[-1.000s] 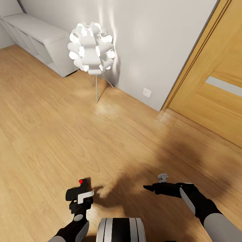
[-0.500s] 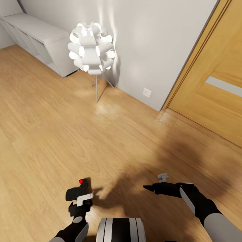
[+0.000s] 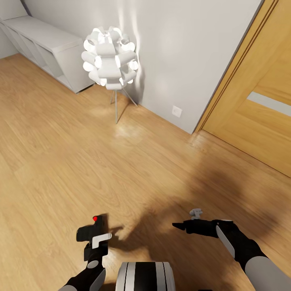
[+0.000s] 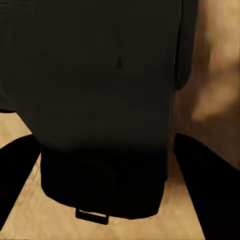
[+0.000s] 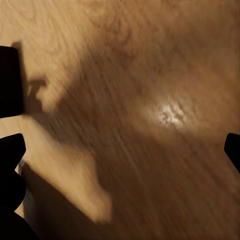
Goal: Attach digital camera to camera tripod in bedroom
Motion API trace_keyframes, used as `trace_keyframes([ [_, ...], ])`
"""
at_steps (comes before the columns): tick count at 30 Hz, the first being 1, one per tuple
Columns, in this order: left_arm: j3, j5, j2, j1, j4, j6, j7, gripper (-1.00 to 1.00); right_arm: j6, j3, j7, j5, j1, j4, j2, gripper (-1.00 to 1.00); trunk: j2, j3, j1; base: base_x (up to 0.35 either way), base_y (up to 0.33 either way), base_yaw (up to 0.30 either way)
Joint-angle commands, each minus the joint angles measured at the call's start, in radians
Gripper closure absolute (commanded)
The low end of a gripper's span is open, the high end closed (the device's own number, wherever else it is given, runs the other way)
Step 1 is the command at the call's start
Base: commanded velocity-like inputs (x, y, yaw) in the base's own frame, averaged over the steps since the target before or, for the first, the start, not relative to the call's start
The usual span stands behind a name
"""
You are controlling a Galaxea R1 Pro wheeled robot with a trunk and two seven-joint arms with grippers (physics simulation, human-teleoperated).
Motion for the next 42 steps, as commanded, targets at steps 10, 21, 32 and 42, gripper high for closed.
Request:
trace_keyframes([
  [10,-0.008,0.009,0.000,-0.001,0.000,-0.012,0.005,1.00,0.008,0.004,0.000,-0.010,0.000,-0.001,-0.001,-1.00,0.000,-0.001,0.000,0.000,0.000,0.000],
  [21,-0.008,0.000,-0.004,-0.001,-0.143,-0.060,0.040,1.00,0.008,0.003,0.002,-0.011,0.000,-0.001,-0.002,-1.00,0.000,-0.001,0.000,0.000,0.000,0.000],
  [32,-0.013,-0.022,-0.007,0.000,-0.477,0.082,0.195,1.00,0.008,0.003,0.003,-0.012,0.000,-0.001,-0.002,-1.00,0.000,-0.001,0.000,0.000,0.000,0.000],
  [42,-0.014,-0.043,-0.015,0.010,-0.968,0.625,0.275,1.00,0.009,0.003,0.004,-0.012,0.000,-0.001,-0.002,-1.00,0.000,-0.001,0.000,0.000,0.000,0.000],
])
